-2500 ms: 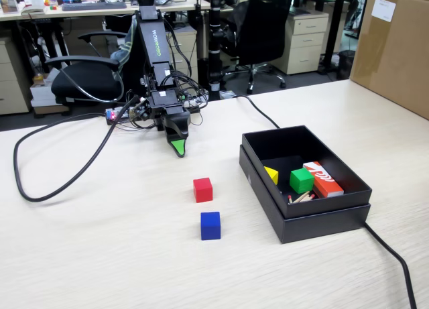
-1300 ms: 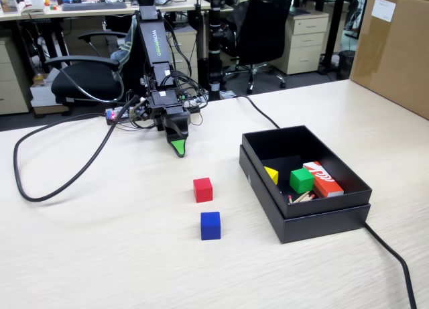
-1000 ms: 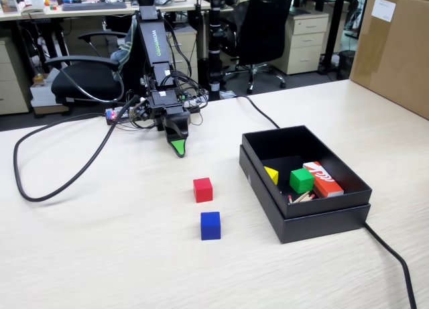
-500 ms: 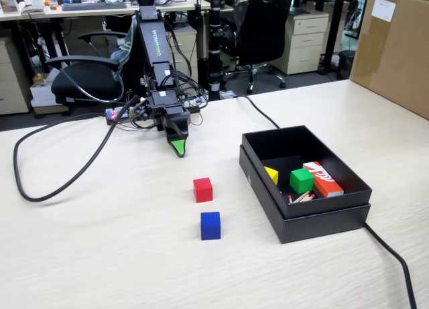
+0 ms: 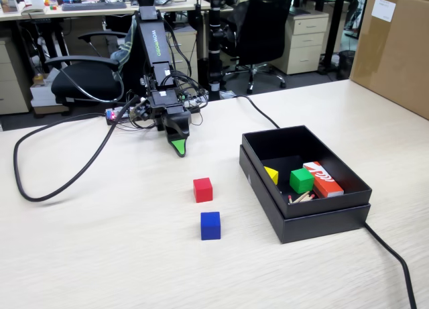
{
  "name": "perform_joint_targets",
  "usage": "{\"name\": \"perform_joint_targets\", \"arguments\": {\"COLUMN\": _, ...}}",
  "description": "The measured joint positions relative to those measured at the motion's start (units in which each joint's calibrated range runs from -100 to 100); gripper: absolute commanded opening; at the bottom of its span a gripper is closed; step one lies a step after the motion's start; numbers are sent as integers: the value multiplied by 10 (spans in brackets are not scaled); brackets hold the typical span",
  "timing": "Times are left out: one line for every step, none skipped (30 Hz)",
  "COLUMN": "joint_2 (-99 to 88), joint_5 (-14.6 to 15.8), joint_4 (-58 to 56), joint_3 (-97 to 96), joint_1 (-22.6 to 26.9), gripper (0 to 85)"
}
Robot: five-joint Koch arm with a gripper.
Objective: Put the red cube on top of the blue cube
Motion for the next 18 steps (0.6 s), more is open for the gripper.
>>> {"name": "perform_joint_targets", "arguments": {"joint_2": 0, "joint_5": 0, "joint_4": 0, "joint_3": 0, "joint_1": 0, "gripper": 484}}
{"name": "perform_joint_targets", "arguments": {"joint_2": -1, "joint_5": 0, "joint_4": 0, "joint_3": 0, "joint_1": 0, "gripper": 485}}
{"name": "perform_joint_targets", "arguments": {"joint_2": -1, "joint_5": 0, "joint_4": 0, "joint_3": 0, "joint_1": 0, "gripper": 483}}
{"name": "perform_joint_targets", "arguments": {"joint_2": -1, "joint_5": 0, "joint_4": 0, "joint_3": 0, "joint_1": 0, "gripper": 481}}
{"name": "perform_joint_targets", "arguments": {"joint_2": -1, "joint_5": 0, "joint_4": 0, "joint_3": 0, "joint_1": 0, "gripper": 480}}
{"name": "perform_joint_targets", "arguments": {"joint_2": -3, "joint_5": 0, "joint_4": -1, "joint_3": 0, "joint_1": 0, "gripper": 479}}
{"name": "perform_joint_targets", "arguments": {"joint_2": -3, "joint_5": 0, "joint_4": -1, "joint_3": 1, "joint_1": 1, "gripper": 477}}
{"name": "perform_joint_targets", "arguments": {"joint_2": -4, "joint_5": 0, "joint_4": -1, "joint_3": 4, "joint_1": 0, "gripper": 477}}
{"name": "perform_joint_targets", "arguments": {"joint_2": -4, "joint_5": 0, "joint_4": -5, "joint_3": 10, "joint_1": 0, "gripper": 477}}
{"name": "perform_joint_targets", "arguments": {"joint_2": -4, "joint_5": 0, "joint_4": -19, "joint_3": 21, "joint_1": 0, "gripper": 476}}
{"name": "perform_joint_targets", "arguments": {"joint_2": -4, "joint_5": 0, "joint_4": -43, "joint_3": 41, "joint_1": -1, "gripper": 476}}
{"name": "perform_joint_targets", "arguments": {"joint_2": 1, "joint_5": 3, "joint_4": -75, "joint_3": 67, "joint_1": -2, "gripper": 476}}
{"name": "perform_joint_targets", "arguments": {"joint_2": 5, "joint_5": 7, "joint_4": -122, "joint_3": 99, "joint_1": -3, "gripper": 476}}
{"name": "perform_joint_targets", "arguments": {"joint_2": 5, "joint_5": 13, "joint_4": -166, "joint_3": 130, "joint_1": -3, "gripper": 476}}
{"name": "perform_joint_targets", "arguments": {"joint_2": 5, "joint_5": 20, "joint_4": -205, "joint_3": 157, "joint_1": 0, "gripper": 476}}
{"name": "perform_joint_targets", "arguments": {"joint_2": 5, "joint_5": 28, "joint_4": -241, "joint_3": 184, "joint_1": 2, "gripper": 476}}
{"name": "perform_joint_targets", "arguments": {"joint_2": 6, "joint_5": 41, "joint_4": -302, "joint_3": 239, "joint_1": 7, "gripper": 476}}
{"name": "perform_joint_targets", "arguments": {"joint_2": 6, "joint_5": 41, "joint_4": -306, "joint_3": 242, "joint_1": 7, "gripper": 476}}
